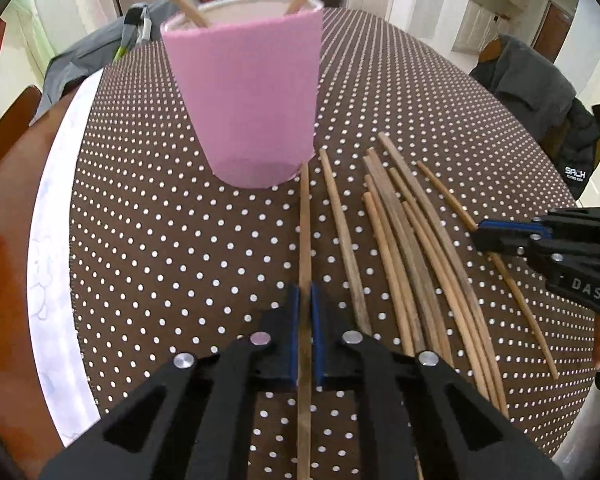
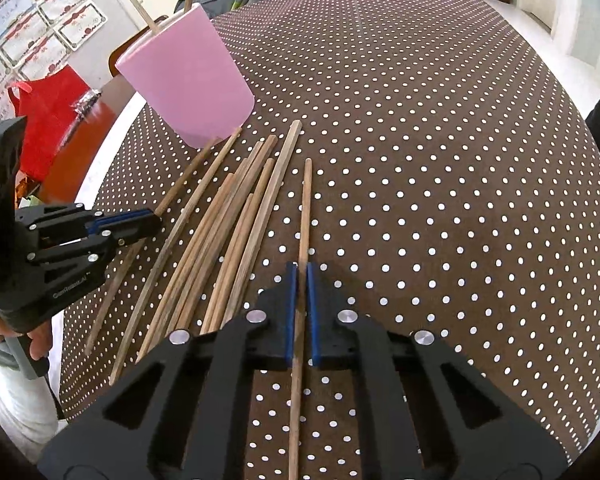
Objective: Organize utensils
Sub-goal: 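Lower the right tool to grasp a chopstick while the left tool grasps another, then lift both held chopsticks and carry them above the pink cup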
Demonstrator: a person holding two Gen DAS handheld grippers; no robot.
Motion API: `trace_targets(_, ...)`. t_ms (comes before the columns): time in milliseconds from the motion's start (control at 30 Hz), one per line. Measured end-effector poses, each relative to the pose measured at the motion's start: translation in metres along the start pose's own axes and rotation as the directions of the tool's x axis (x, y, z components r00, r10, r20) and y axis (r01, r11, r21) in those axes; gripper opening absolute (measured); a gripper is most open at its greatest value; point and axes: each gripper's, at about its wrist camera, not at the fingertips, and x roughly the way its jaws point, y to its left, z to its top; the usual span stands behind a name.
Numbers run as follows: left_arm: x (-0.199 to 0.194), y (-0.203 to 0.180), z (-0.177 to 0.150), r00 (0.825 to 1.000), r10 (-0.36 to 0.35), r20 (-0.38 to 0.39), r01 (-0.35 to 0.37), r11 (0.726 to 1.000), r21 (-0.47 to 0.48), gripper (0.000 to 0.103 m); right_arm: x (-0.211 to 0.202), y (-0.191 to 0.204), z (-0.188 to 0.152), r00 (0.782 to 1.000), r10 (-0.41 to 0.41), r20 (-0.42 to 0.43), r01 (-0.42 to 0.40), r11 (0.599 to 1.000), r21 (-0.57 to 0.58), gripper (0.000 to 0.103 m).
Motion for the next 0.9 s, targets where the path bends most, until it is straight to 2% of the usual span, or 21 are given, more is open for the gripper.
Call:
trace_targets(200,-0.030,-0.017,-0.007,0.997,-0.037,0.074,0.036,0.999,0.016,0.006,-0.021,-0.014,-0.005,0.998,0.036,0.059,-0.038,0.999,0.036,0.006)
trace_targets(367,-0.060,-0.023,-0.005,0.981,-0.091,0.170,0.088,0.996,0.025,0.006,-0.045,-0.018,-0.005,0.985,0.088,0.146,-0.095,0.994,0.045,0.006)
trace_targets(500,-0.088,-0.028,0.002,0.954,-0.119,0.277,0.114,0.993,0.033,0.006,-0.067,-0.011,-0.001,0.966,0.127,0.226,-0.138,0.990,0.033,0.006)
trace_targets(633,-0.108,-0.029,0.007,0.928,-0.140,0.344,0.140,0.990,0.024,0.006,-0.093,-0.006,0.005,0.935,0.174,0.309,-0.185,0.983,0.004,0.006)
trace_targets(767,-0.126,-0.026,0.009,0.901,-0.159,0.403,0.166,0.986,0.017,0.006,-0.109,0.005,0.010,0.909,0.195,0.367,-0.198,0.980,-0.030,0.006)
trace_targets(900,-0.146,-0.021,0.015,0.864,-0.165,0.476,0.183,0.983,0.008,0.006,-0.115,0.020,0.023,0.883,0.215,0.416,-0.212,0.976,-0.053,0.006)
